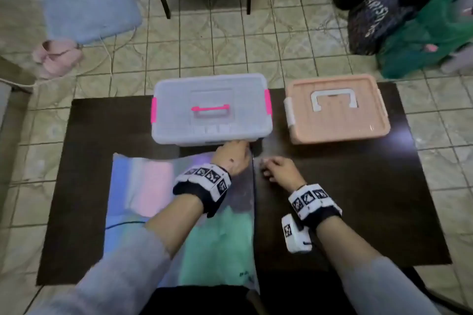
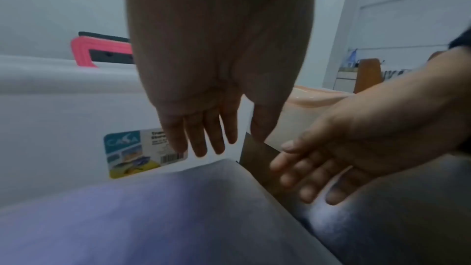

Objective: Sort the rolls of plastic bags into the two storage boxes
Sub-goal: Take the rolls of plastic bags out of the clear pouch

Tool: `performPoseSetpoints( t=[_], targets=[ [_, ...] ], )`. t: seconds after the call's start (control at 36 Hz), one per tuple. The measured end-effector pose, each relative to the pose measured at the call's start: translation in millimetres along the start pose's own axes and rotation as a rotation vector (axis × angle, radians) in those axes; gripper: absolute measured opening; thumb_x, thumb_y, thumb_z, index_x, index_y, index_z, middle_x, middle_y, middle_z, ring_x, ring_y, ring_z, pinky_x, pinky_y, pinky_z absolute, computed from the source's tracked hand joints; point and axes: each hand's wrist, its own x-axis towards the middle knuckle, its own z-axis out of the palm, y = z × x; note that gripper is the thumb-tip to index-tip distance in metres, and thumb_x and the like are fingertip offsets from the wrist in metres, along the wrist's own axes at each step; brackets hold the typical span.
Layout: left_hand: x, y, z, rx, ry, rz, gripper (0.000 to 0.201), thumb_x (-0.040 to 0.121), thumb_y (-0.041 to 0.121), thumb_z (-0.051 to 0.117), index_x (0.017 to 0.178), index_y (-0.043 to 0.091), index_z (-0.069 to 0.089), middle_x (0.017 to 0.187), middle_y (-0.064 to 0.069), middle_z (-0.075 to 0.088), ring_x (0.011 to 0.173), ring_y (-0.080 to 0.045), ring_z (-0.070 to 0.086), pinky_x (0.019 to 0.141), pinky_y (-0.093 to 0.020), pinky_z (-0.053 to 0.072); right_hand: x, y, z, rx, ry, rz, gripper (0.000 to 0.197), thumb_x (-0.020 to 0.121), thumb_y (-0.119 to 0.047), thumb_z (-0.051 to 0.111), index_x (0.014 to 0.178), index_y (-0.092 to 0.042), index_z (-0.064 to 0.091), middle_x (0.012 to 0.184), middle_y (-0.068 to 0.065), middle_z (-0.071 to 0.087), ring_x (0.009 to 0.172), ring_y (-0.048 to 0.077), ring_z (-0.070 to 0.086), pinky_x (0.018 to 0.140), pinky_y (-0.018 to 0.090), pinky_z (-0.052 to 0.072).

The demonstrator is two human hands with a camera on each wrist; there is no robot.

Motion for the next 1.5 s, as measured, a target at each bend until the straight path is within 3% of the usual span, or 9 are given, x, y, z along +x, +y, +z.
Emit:
performPoseSetpoints(
  t=[0.28, 0.42, 0.53, 0.67, 0.75, 0.97, 1.08, 1.25, 1.5],
  targets=[
    [25.8, -17.0, 10.7, 0.009, -0.084, -0.015, 0.041, 0.098, 0.021, 0.037, 0.133, 0.003, 0.045, 0.138, -0.019, 0.048, 0.128, -0.034, 0.044, 0.107, -0.04, 0.035, 38.4, -14.1, 28.1, 0.067, 0.031, 0.043, 0.028, 0.098, -0.029, 0.048, 0.117, -0.011, 0.06, 0.093, 0.004, 0.058, 0.067, 0.002, 0.046, 0.061, 0.013, 0.036],
    [31.8, -21.7, 13.5, 0.01, -0.089, -0.02, 0.04, 0.099, 0.024, 0.033, 0.131, 0.006, 0.049, 0.136, -0.017, 0.05, 0.125, -0.034, 0.046, 0.105, -0.04, 0.037, 43.8, -18.5, 40.6, 0.169, 0.051, 0.056, 0.033, 0.096, -0.023, 0.053, 0.117, 0.001, 0.061, 0.118, 0.022, 0.063, 0.1, 0.021, 0.058, 0.102, 0.037, 0.044],
    [36.9, -23.7, 22.5, 0.04, -0.064, -0.043, 0.042, 0.099, 0.028, 0.03, 0.129, 0.008, 0.051, 0.135, -0.017, 0.052, 0.123, -0.034, 0.048, 0.104, -0.042, 0.038, 48.1, -11.1, 45.7, 0.18, 0.112, 0.002, 0.031, 0.097, -0.022, 0.052, 0.115, 0.002, 0.062, 0.116, 0.022, 0.063, 0.103, 0.025, 0.059, 0.102, 0.041, 0.044],
    [43.2, -16.3, 29.7, 0.067, -0.004, -0.074, 0.041, 0.101, 0.032, 0.03, 0.124, 0.008, 0.054, 0.13, -0.016, 0.054, 0.12, -0.034, 0.05, 0.096, -0.04, 0.039, 64.3, 1.5, 52.5, 0.146, 0.218, -0.007, 0.005, 0.089, -0.027, 0.06, 0.088, -0.026, 0.064, 0.111, 0.01, 0.068, 0.111, 0.029, 0.059, 0.102, 0.042, 0.043],
    [47.9, -10.1, 32.8, 0.071, 0.047, -0.091, 0.04, 0.101, 0.029, 0.032, 0.121, 0.005, 0.056, 0.129, -0.018, 0.055, 0.118, -0.034, 0.052, 0.093, -0.037, 0.04, 67.5, 0.3, 52.4, 0.176, 0.234, -0.007, 0.016, 0.088, -0.025, 0.06, 0.098, -0.017, 0.07, 0.113, 0.011, 0.068, 0.111, 0.03, 0.059, 0.102, 0.041, 0.044],
    [66.7, -12.5, 39.6, 0.077, 0.108, -0.104, 0.035, 0.097, 0.02, 0.037, 0.11, -0.005, 0.058, 0.121, -0.026, 0.057, 0.108, -0.036, 0.055, 0.08, -0.031, 0.041, 72.3, 0.8, 50.7, 0.278, 0.24, -0.061, 0.023, 0.086, -0.021, 0.065, 0.103, -0.007, 0.071, 0.104, 0.015, 0.07, 0.1, 0.031, 0.064, 0.094, 0.043, 0.051],
    [69.1, -12.8, 40.2, 0.069, 0.177, -0.112, 0.036, 0.096, 0.018, 0.04, 0.118, -0.003, 0.059, 0.125, -0.022, 0.057, 0.114, -0.034, 0.055, 0.088, -0.033, 0.043, 71.3, 1.6, 43.8, 0.308, 0.22, -0.103, 0.024, 0.087, -0.016, 0.066, 0.106, -0.002, 0.069, 0.104, 0.013, 0.069, 0.096, 0.024, 0.065, 0.089, 0.033, 0.052],
    [70.6, -8.0, 44.8, 0.11, 0.278, -0.131, 0.032, 0.097, 0.016, 0.044, 0.122, 0.006, 0.06, 0.128, -0.014, 0.058, 0.116, -0.03, 0.055, 0.085, -0.03, 0.042, 68.1, 3.2, 30.7, 0.226, 0.184, -0.127, 0.015, 0.088, -0.023, 0.065, 0.092, -0.01, 0.069, 0.069, 0.003, 0.059, 0.051, 0.01, 0.047, 0.04, 0.017, 0.035],
    [67.0, -0.7, 53.3, 0.198, 0.366, -0.136, 0.029, 0.099, 0.015, 0.042, 0.118, 0.004, 0.061, 0.124, -0.014, 0.06, 0.113, -0.029, 0.057, 0.074, -0.024, 0.032, 57.4, 5.3, 25.2, 0.196, 0.146, -0.15, 0.025, 0.09, -0.026, 0.063, 0.069, -0.015, 0.056, 0.067, 0.005, 0.058, 0.05, 0.014, 0.052, 0.039, 0.022, 0.044]
  ],
)
